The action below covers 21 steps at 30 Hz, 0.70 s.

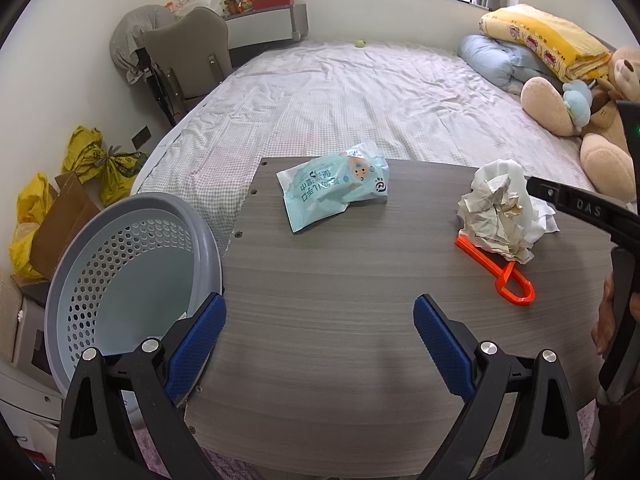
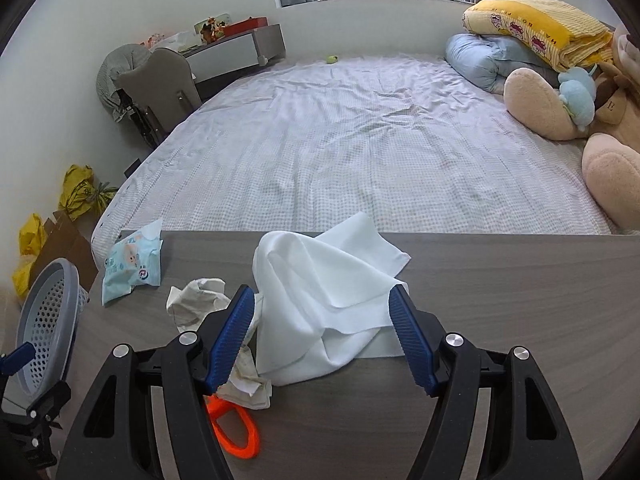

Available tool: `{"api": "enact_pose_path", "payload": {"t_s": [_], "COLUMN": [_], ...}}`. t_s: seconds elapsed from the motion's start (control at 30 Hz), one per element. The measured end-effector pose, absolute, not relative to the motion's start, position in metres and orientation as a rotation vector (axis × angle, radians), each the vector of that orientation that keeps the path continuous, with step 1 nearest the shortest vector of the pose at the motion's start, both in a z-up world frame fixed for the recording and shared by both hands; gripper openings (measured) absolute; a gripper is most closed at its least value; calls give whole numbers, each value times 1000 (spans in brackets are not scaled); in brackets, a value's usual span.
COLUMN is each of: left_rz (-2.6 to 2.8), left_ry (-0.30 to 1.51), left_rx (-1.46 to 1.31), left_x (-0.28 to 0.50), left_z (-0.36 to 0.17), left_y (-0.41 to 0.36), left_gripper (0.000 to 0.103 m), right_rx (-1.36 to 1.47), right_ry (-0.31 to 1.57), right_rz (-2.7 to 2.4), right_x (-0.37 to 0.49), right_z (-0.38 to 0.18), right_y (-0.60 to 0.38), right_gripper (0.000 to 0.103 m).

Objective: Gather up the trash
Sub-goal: 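Grasp the white cloth with the right gripper while the left gripper grasps the crumpled paper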

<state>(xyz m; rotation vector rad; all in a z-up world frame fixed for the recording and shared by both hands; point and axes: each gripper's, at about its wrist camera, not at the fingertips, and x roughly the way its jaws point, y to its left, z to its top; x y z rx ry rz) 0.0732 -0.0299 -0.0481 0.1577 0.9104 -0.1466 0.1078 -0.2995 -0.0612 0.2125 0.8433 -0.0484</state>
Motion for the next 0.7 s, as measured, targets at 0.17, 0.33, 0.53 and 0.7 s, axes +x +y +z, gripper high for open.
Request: {"api": "enact_pose_path", "payload": {"t_s": [0.17,0.33,0.53,0.7], "left_rz": [-148,-154,-161,-168], "left_ry": [912,912,917,921], "left_rx": [160,162,162,158], "left_x": [74,73,73,74], "left_z": [-49,-48,-48,-48], "left_y": [-31,-33,-35,-37], "left_gripper": [93,93,93,93], "right_rx": [184,185,171,123], "right_ry": [874,919,945,967], "right_rz": [-44,-63,-74,-66], "right_x": [126,138,144,142], "right_z": [-66,-80,-88,-94], "right_y": [-294,-296,-294,-282], "right_gripper": [67,67,64,43]}}
